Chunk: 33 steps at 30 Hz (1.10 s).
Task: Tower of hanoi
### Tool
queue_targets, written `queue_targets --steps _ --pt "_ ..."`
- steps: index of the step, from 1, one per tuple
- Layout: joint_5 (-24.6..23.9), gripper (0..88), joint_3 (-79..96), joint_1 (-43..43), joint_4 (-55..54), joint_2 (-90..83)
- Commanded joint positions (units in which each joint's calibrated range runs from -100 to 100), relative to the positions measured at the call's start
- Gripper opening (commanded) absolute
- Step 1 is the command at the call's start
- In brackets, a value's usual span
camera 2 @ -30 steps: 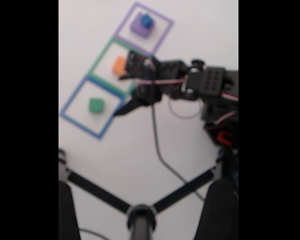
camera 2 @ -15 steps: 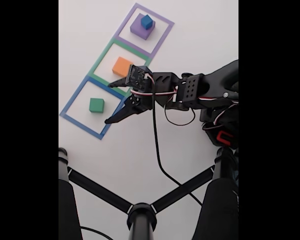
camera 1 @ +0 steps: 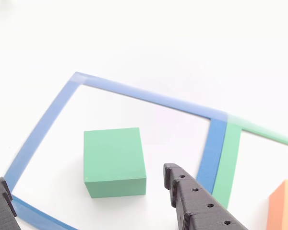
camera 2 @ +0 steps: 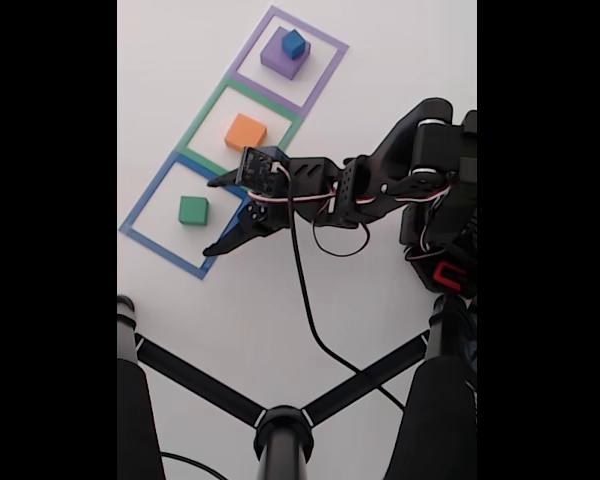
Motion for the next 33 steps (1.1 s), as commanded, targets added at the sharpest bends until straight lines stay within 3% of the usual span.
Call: queue_targets --steps 1,22,33 --pt "0.4 38.0 -3.8 -1.4 -2.9 2.2" --pt "0.4 36.7 -11.2 -0.4 -4.4 11.1" --pt "0.4 21.7 -11.5 -0.7 -4.0 11.6"
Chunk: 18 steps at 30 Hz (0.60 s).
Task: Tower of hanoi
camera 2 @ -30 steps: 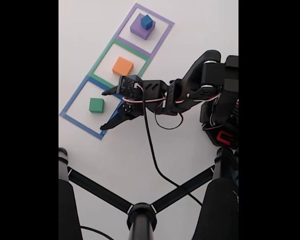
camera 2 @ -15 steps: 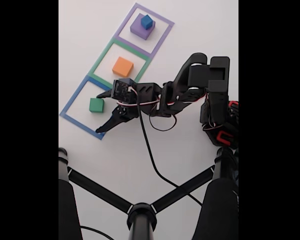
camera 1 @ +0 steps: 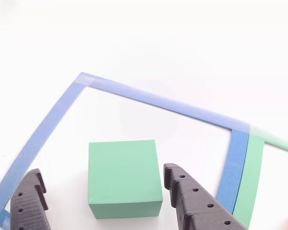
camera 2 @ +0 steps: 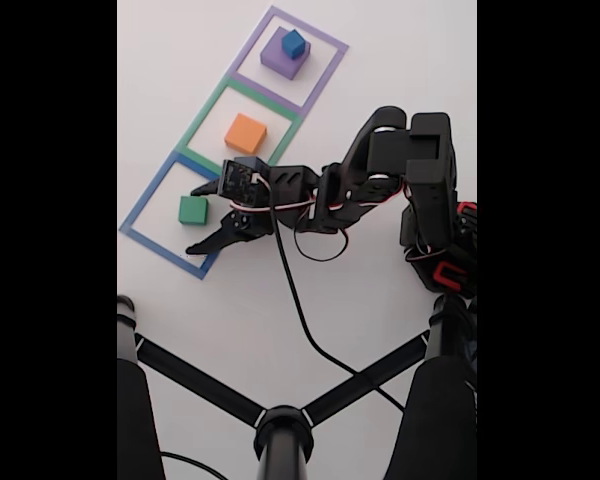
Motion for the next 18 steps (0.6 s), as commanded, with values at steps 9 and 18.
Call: queue_targets --steps 9,18 --pt "0.0 11.9 -3.7 0.5 0.4 0.7" --pt "0.0 5.7 -4.2 0.1 1.2 -0.2"
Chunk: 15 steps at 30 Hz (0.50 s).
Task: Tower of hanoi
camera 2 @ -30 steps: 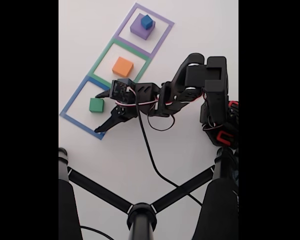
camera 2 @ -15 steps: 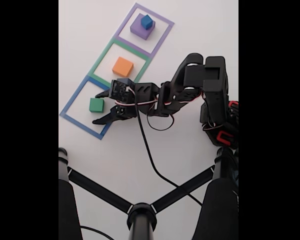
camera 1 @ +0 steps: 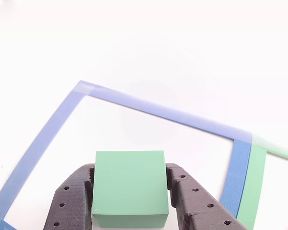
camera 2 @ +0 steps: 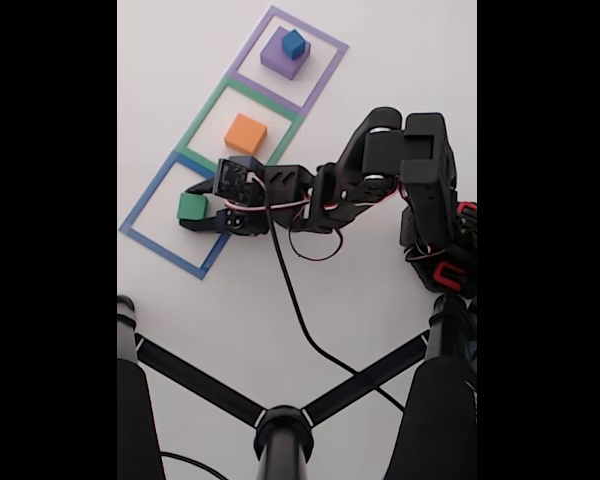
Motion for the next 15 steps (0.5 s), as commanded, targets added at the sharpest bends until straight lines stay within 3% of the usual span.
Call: queue_targets --steps 1,8,15 --pt "0.0 5.7 -1.8 0.1 1.4 -2.1" --pt "0.0 5.6 -2.1 0.0 11.2 -11.3" --pt "0.0 5.6 -8.5 0.3 37.0 -28.7"
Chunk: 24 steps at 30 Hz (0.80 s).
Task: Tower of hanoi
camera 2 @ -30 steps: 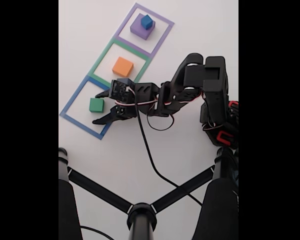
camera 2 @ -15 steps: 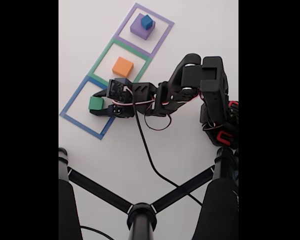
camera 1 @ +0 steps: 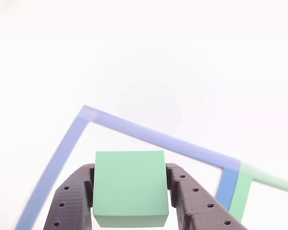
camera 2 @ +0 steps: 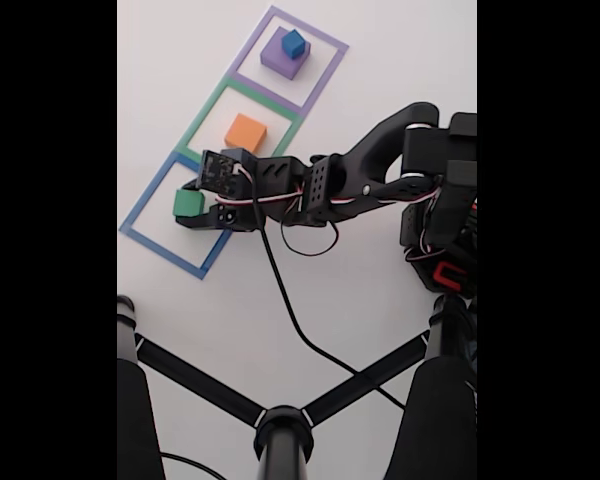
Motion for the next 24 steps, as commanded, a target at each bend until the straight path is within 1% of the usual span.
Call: queue_targets --steps 1,5,8,13,17,19,24 --pt "0.0 5.6 -6.4 0.4 16.1 -13.5" --pt "0.0 5.6 -13.9 1.1 35.8 -23.1" --pt "0.0 5.6 -22.9 2.1 53.9 -29.0" --pt "0.0 6.1 -37.8 5.1 78.7 -35.0" --pt "0.0 6.1 -48.0 8.2 94.8 -37.9" --pt "0.0 6.1 -52.1 10.0 100.7 -38.7" --pt "0.0 6.0 -60.1 14.6 111.1 -39.9"
